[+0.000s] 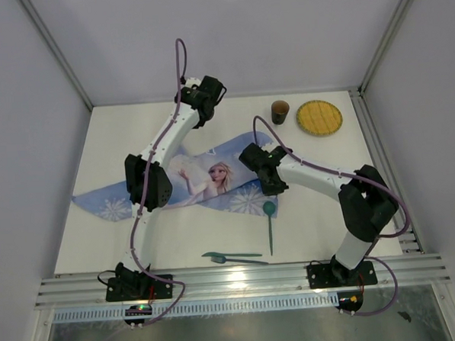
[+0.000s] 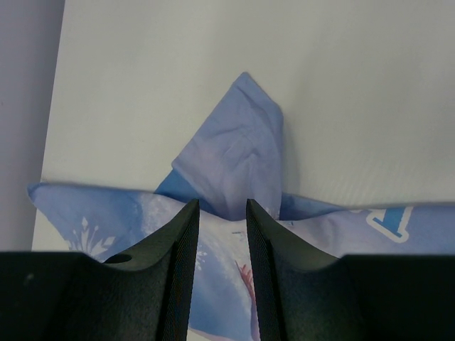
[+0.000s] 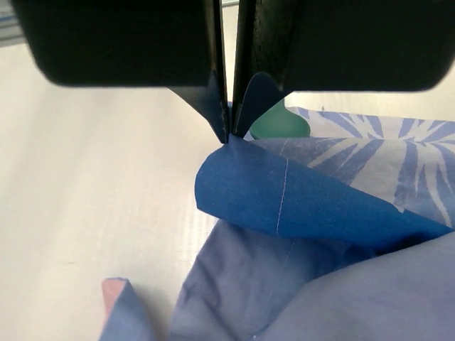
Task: Set the dinner table for one person
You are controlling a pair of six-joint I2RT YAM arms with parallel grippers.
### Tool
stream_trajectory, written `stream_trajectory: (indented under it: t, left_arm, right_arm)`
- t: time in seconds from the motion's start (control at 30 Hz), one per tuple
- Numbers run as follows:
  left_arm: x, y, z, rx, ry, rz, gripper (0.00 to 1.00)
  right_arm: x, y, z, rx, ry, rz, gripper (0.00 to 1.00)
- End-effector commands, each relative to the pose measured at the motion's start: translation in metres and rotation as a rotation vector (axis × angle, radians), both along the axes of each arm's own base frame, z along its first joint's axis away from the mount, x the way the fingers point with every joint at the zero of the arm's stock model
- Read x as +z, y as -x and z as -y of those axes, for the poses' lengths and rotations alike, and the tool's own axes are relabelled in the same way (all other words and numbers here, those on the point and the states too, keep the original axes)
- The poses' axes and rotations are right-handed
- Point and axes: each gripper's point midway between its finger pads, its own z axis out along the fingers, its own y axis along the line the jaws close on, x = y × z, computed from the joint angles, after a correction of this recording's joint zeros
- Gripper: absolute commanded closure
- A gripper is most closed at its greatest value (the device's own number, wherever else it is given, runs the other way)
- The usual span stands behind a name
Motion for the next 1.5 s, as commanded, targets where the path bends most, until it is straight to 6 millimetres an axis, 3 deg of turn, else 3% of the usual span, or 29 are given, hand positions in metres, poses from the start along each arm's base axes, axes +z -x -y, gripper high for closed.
stream_trajectory:
  t: [0.0, 0.43, 0.67, 0.87, 1.23, 1.33, 1.47]
  left_arm:
    - [0.017, -0.007, 0.006, -0.01, 0.039, 0.057, 0.65]
    - [0.02, -0.009, 0.007, -0.011, 0.052, 0.07, 0.64]
    - [0.026, -0.008, 0.005, -0.006, 0.043, 0.085, 0.64]
    - [0.029, -0.008, 0.003, -0.007, 0.031, 0.086, 0.64]
    - [0.031, -0.005, 0.001, -0.009, 0.024, 0.079, 0.64]
    - [0.026, -0.004, 0.002, -0.012, 0.029, 0.066, 0.64]
    - [-0.011, 0.003, 0.019, -0.046, 0.116, -0.03, 0.64]
  right_arm:
    - [0.031, -0.009, 0.031, -0.02, 0.133, 0.095, 0.93]
    - [0.04, -0.007, 0.041, -0.034, 0.176, 0.106, 0.93]
    - [0.054, -0.008, 0.067, -0.153, 0.272, 0.147, 0.93]
    - [0.053, -0.006, 0.079, -0.207, 0.277, 0.152, 0.93]
    - [0.069, -0.004, 0.144, -0.334, 0.322, 0.178, 0.93]
    - [0.067, -0.001, 0.152, -0.342, 0.308, 0.171, 0.93]
    - [0.054, 0.0, 0.142, -0.324, 0.254, 0.139, 0.93]
